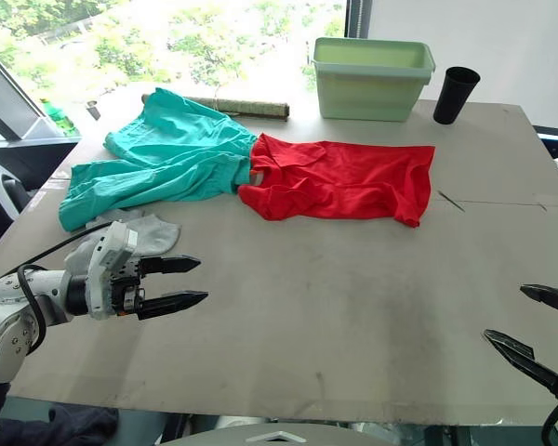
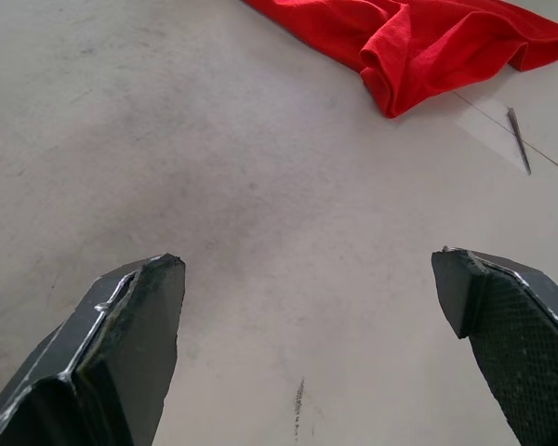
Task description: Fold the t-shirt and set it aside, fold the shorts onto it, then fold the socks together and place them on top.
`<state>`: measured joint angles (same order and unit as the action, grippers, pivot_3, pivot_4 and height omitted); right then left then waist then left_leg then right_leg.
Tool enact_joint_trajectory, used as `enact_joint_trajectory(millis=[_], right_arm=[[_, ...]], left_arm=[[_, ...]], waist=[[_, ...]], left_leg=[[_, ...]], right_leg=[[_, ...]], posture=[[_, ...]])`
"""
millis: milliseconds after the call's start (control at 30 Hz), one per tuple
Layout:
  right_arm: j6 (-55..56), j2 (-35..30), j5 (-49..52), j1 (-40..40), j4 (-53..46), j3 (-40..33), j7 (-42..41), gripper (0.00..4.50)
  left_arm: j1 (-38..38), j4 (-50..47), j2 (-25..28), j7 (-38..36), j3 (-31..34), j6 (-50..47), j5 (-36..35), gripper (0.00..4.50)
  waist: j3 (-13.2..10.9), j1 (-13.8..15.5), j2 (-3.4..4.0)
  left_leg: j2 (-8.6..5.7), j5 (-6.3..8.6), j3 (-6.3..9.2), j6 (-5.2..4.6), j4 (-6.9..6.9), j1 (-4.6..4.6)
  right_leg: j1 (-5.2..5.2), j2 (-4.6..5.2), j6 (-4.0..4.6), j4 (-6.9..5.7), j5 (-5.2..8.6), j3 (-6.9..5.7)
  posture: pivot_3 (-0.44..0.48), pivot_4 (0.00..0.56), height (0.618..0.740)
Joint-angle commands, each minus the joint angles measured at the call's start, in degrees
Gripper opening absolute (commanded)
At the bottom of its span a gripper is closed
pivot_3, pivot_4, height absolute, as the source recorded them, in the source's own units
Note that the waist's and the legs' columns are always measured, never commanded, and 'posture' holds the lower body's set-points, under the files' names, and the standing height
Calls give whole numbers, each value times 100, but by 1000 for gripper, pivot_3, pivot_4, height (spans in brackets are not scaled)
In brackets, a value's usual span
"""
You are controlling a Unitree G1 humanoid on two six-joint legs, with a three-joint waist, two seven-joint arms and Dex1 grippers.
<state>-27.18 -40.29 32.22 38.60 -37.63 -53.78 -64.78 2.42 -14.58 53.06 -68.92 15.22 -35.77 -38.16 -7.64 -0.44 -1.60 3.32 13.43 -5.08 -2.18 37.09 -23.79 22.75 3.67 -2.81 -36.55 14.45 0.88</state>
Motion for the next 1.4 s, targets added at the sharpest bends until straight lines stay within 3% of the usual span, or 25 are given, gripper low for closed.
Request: enact_joint_trajectory(millis=[33,100,200,300,400,700,800,900,1000,1100,1167,1400], right_arm=[[229,183,56,-167,-232,245,300,4500],[286,431,237,-501,-495,555,741,4500],[212,532,369,-718,-726,738,1038,4500],[-56,430,787,-942,-1483,1220,1502,4500],[-290,290,1001,-1057,-1970,1593,1905,4500],[-434,-320,1229,-1466,-2237,2597,3209,4500],[-410,-564,1176,-1502,-2237,2798,3552,4500],[-432,-719,1076,-1459,-2237,2860,3778,4500],[-890,-749,1019,-1560,-2188,2786,4137,4500],[-1537,-974,1047,-1927,-1939,2736,4520,4500],[-1930,-1348,1022,-2611,-1410,3029,4495,4500],[-2175,-1957,-188,-4758,86,4862,4260,4500]], left_arm=[[-482,73,-89,331,7,-193,-105,4465],[-1236,260,-424,864,-49,-483,-264,4465],[-1739,465,-564,1167,-157,-738,-169,4465],[-2894,1028,-568,1285,-1108,-799,540,4465],[-3867,1885,-927,1427,-1885,-280,1377,4465],[-5491,4296,-2081,1178,-2881,1155,2634,4465],[-5791,4966,-2335,1001,-2858,1708,2810,3167],[-5925,5286,-2412,657,-2847,1968,2896,1430],[-6033,5569,-2446,472,-2848,2201,3036,34],[-6230,5858,-2523,178,-2664,2261,2915,34],[-6406,5964,-2433,-285,-2463,1986,2668,34],[-6593,5507,-2065,-850,-1984,876,2255,34]], waist=[[0,1,0],[-3,55,-17],[-7,101,8],[-8,116,-1],[-10,166,-9],[-21,120,-39],[-22,114,-42],[-22,115,-42],[-22,118,-43],[-23,119,-44],[-29,89,-52],[-31,-5,-51]], left_leg=[[0,0,0,0,0,0],[-1,0,7,0,-3,1],[-12,-4,12,-6,11,-6],[-17,-15,7,-28,10,-2],[-29,-16,17,-28,15,-9],[-30,-16,15,-31,20,-16],[-28,-16,15,-31,22,-18],[-28,-16,15,-31,22,-19],[-27,-16,19,-31,23,-22],[-26,-16,20,-31,29,-25],[-25,-16,21,-31,36,-31],[-21,-17,23,-33,33,-32]], right_leg=[[0,0,0,1,0,0],[-4,1,0,2,0,-3],[-3,4,0,-14,-2,-13],[-11,-35,-6,-14,2,-8],[-11,-55,-6,-14,2,-9],[-5,-72,-9,-17,2,-2],[-4,-73,-10,-19,2,1],[-4,-73,-15,-19,-1,2],[-3,-74,-21,-19,-4,-2],[-3,-73,-21,-20,-4,-2],[-2,-73,-15,-19,-1,-3],[6,-77,-18,-25,-3,-4]], posture=[[0,150,740],[0,150,740],[0,150,740],[0,150,740],[0,150,740],[0,150,740],[0,150,740],[0,150,740],[0,150,740],[0,150,740],[0,150,740],[0,150,740]])
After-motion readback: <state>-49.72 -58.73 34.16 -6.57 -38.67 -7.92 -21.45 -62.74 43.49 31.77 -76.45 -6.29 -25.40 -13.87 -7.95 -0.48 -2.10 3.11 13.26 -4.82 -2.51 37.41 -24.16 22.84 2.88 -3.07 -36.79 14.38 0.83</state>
